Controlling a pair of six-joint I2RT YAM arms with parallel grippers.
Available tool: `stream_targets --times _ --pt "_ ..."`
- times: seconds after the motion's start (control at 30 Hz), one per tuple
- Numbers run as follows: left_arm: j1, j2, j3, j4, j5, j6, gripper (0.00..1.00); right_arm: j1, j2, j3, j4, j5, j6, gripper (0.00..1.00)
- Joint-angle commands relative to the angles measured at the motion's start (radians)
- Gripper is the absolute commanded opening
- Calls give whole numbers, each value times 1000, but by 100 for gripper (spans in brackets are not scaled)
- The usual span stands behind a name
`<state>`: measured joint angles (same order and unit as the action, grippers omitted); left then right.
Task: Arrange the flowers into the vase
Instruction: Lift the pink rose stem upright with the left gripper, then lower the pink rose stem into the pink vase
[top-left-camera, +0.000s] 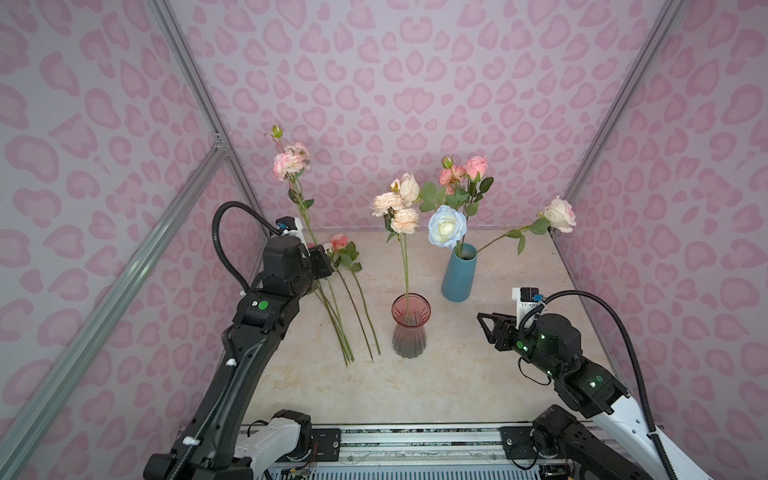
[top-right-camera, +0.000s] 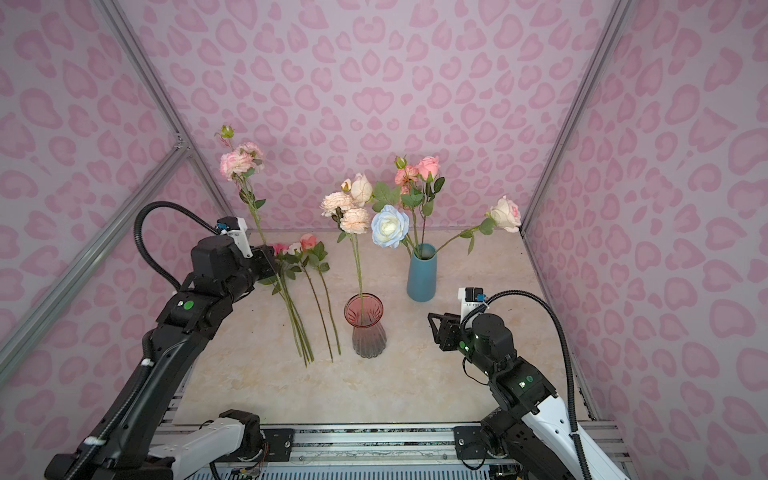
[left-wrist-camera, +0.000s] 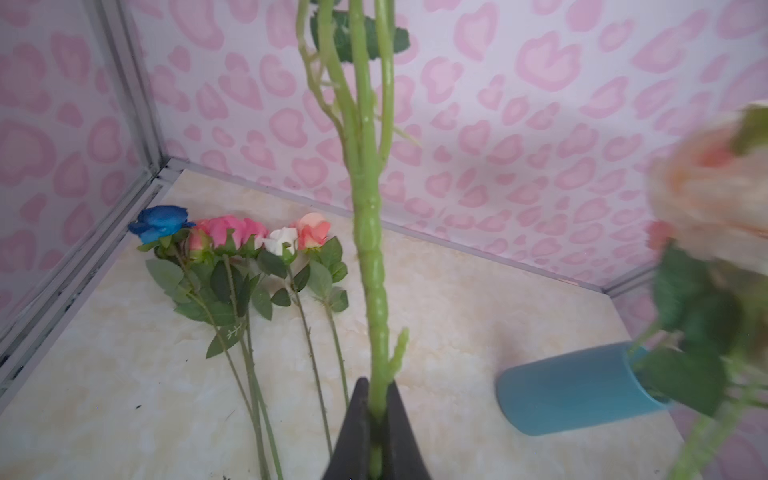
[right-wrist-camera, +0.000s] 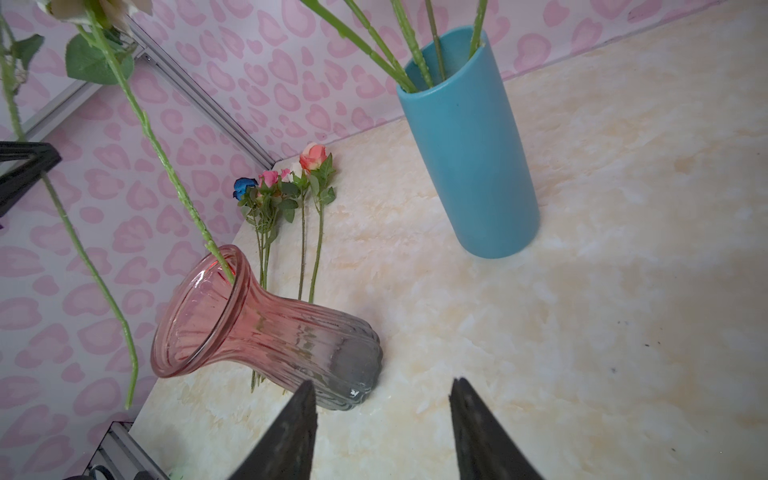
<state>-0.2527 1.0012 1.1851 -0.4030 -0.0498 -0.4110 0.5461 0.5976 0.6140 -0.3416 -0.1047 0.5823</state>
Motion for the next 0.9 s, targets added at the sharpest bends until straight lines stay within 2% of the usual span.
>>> stream_targets --times 0.0,0.17,0.3,0.43,0.6,0.87 --pt "-37 -135 -79 230 96 51 3 0 0 10 -18 23 -11 53" --pt "-71 -311 -201 492 162 40 3 -1 16 8 -19 22 -5 53" --pt "-100 -324 -194 643 224 16 3 -1 6 -9 6 28 12 53" --pt "-165 -272 -168 765 217 3 3 -2 9 -10 22 36 27 53" --pt "-316 -158 -149 876 102 109 3 -1 15 -8 45 22 34 53" --pt "-439 20 -185 972 6 173 3 0 -25 -6 10 45 21 53"
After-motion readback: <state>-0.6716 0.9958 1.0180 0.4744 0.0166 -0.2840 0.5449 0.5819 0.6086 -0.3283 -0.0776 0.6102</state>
